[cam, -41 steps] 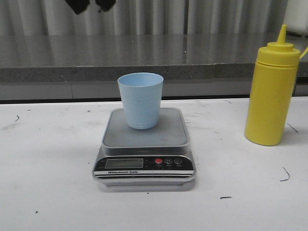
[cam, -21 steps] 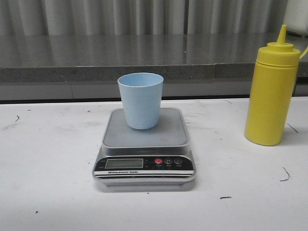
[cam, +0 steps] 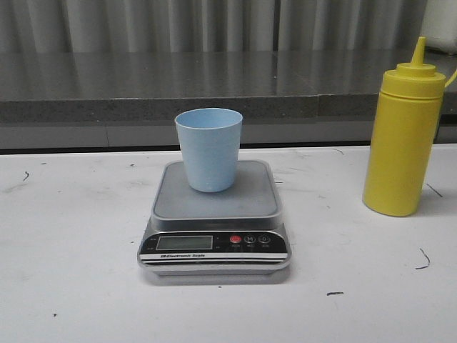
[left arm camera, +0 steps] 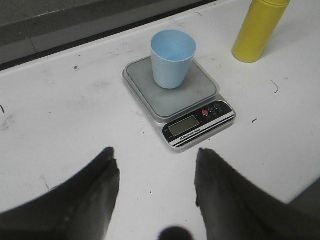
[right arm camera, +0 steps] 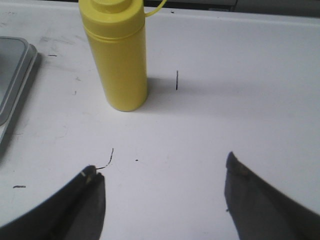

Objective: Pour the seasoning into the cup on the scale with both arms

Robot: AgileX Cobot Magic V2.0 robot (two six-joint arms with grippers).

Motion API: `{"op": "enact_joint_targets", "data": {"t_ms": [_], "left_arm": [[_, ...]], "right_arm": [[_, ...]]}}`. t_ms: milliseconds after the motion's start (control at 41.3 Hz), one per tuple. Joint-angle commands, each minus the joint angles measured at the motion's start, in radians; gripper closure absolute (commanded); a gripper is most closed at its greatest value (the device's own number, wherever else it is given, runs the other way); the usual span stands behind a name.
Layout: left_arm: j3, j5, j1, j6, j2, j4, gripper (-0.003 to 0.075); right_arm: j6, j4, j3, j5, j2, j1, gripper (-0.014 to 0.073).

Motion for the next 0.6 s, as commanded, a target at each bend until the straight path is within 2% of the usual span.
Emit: {"op": "enact_joint_targets", "data": {"t_ms": [0,484,580], "left_arm": [[-0.019,-0.067,-0.004,-0.009,-0.006,-0.002,0.0367],[-0.019,-0.067,-0.004,-0.009,-0.003,-0.006,0.0367],[-0.019,-0.067,-0.004,-0.009,-0.003,-0.006,0.0367]], "right_arm": [[-0.011,-0.008,-0.032,-0.06,0.005,-0.002,0.0068],[-0.011,0.002,-0.032,-0.088,0.005,0.011,0.0067],[-0.027,-0.009,-0.032,-0.088,0.005,0.042,0.0034]]}}
